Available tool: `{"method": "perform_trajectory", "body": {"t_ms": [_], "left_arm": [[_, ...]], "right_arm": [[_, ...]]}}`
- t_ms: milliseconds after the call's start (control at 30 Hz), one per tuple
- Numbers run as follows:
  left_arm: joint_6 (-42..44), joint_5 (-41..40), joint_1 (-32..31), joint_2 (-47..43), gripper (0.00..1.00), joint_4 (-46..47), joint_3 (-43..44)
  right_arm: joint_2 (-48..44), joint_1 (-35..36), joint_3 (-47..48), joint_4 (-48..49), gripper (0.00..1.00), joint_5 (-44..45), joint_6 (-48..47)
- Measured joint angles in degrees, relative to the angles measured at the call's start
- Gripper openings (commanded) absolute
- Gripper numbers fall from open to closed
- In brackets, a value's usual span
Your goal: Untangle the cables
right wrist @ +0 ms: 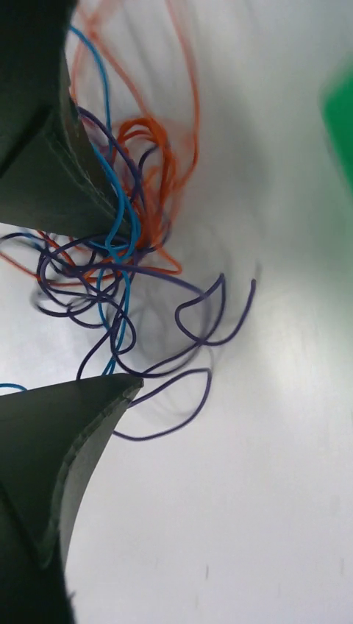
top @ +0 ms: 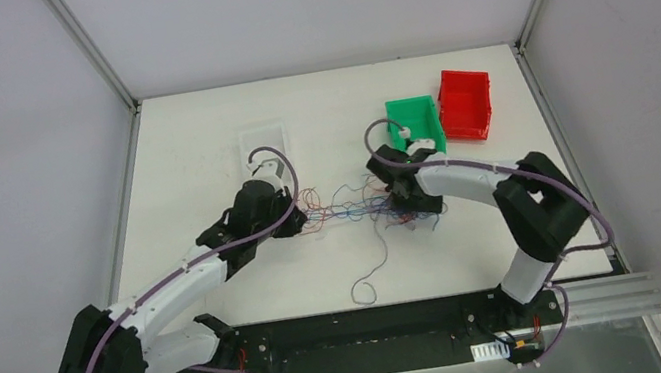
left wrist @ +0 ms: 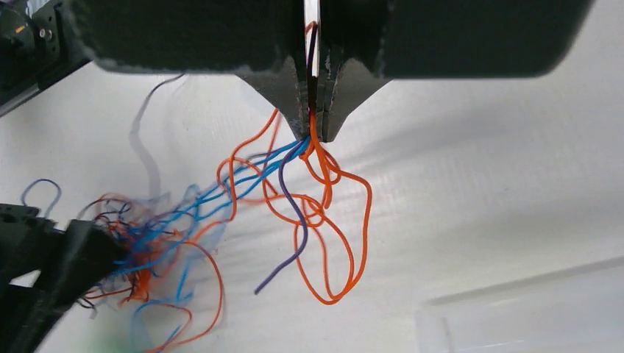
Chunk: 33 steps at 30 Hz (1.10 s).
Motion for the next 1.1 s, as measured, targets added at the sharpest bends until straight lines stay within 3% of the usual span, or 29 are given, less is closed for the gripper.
{"method": "perform_trajectory", "body": {"t_ms": [267, 400, 600, 667, 700, 767, 800, 867, 900, 1000, 1100], "left_arm": [[-1.7, -10.2, 0.1, -7.1, 0.0, -9.5, 0.1], [-2.4, -12.5, 0.9, -8.5, 0.0, -12.5, 0.1], [-1.3, -10.0, 0.9, -9.0, 0.0, -13.7, 0.2], [-0.6, -8.0, 0.9, -8.9, 0.0, -14.3, 0.8], [-0.3, -7.1, 0.9, -8.8, 0.0, -14.3, 1.1], [0.3, -5.9, 0.9, -8.8, 0.01, -14.3, 1.7], [0.5, -5.5, 0.9, -8.8, 0.09, -14.3, 2.1], [0.8, -4.8, 0.9, -8.8, 0.26, -14.3, 2.5], [1.0, -4.4, 0.9, -8.7, 0.35, -14.3, 2.6], [1.6, -3.5, 0.9, -8.6, 0.52, -14.3, 2.9], [1.6, -2.9, 0.9, -8.6, 0.58, -14.3, 2.9]], "right_arm": [[-17.3, -12.8, -11.4, -1.7, 0.53, -0.1, 1.8], [-24.5, -14.7, -12.3, -2.7, 0.26, -0.3, 1.3], [-32.2, -15.1, -12.4, -2.1, 0.25, -5.8, -0.6], [-34.2, -15.1, -12.5, -2.0, 0.02, -7.4, -1.0], [-35.0, -15.1, -12.5, -2.0, 0.01, -7.8, -1.2], [-36.0, -15.1, -12.5, -2.0, 0.04, -8.9, -2.1], [-36.6, -15.1, -12.5, -1.9, 0.1, -9.7, -2.4], [-37.2, -15.1, -12.5, -1.9, 0.34, -11.1, -3.0], [-37.4, -15.1, -12.5, -1.8, 0.4, -12.1, -3.5], [-37.7, -15.1, -12.7, -0.5, 0.53, -16.8, -5.4], [-37.7, -14.3, -13.3, 1.6, 0.6, -21.3, -7.0]]}}
